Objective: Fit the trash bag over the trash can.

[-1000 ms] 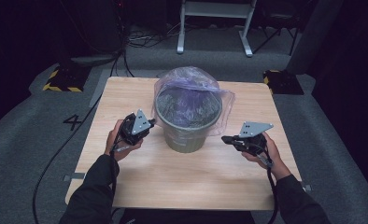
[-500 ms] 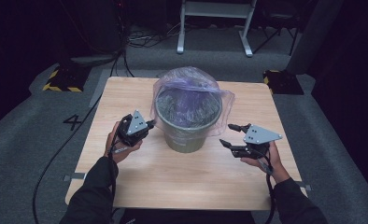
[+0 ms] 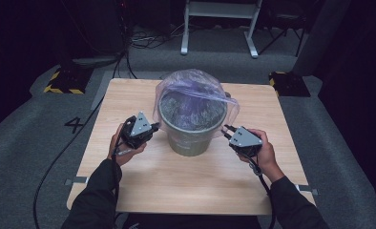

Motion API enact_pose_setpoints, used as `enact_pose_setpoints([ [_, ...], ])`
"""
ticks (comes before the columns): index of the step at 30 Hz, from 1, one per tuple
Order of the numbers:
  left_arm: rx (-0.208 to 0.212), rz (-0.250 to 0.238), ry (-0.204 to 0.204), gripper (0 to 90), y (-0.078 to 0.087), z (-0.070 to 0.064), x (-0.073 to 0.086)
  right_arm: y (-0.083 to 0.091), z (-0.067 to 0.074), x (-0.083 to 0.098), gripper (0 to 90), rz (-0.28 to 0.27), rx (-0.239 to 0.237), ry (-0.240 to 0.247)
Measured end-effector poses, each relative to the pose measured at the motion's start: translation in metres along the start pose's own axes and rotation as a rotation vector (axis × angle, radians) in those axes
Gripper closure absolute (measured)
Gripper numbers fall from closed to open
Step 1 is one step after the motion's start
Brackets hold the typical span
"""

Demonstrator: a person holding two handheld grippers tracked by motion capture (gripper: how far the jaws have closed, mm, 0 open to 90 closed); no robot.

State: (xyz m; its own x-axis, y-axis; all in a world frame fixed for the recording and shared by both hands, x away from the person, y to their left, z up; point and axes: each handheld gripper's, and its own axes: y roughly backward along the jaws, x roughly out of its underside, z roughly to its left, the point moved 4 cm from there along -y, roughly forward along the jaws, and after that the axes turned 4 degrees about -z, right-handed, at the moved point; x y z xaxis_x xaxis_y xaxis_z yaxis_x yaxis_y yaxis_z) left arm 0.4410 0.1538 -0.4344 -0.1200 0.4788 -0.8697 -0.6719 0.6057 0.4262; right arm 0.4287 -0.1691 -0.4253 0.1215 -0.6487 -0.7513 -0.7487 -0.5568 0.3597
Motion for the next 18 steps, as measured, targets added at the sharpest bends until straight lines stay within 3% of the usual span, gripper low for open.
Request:
enact_pose_setpoints([
  [5,0.004,0.036,-0.019,89.9,-0.006,-0.001,0.007,-0.004,0.002,0.01,90.0,0.02,-0.114,-0.038],
  [14,0.006,0.093,-0.032,89.9,-0.015,-0.003,0.018,-0.006,0.007,0.023,90.0,0.053,-0.207,-0.082],
  [16,-0.002,0.081,-0.019,87.8,-0.011,0.0,0.018,-0.004,0.006,0.023,70.7,0.036,-0.221,-0.106],
  [18,-0.004,0.068,-0.017,80.0,-0.006,0.002,0.018,0.004,0.003,0.02,59.5,0.006,-0.232,-0.135],
])
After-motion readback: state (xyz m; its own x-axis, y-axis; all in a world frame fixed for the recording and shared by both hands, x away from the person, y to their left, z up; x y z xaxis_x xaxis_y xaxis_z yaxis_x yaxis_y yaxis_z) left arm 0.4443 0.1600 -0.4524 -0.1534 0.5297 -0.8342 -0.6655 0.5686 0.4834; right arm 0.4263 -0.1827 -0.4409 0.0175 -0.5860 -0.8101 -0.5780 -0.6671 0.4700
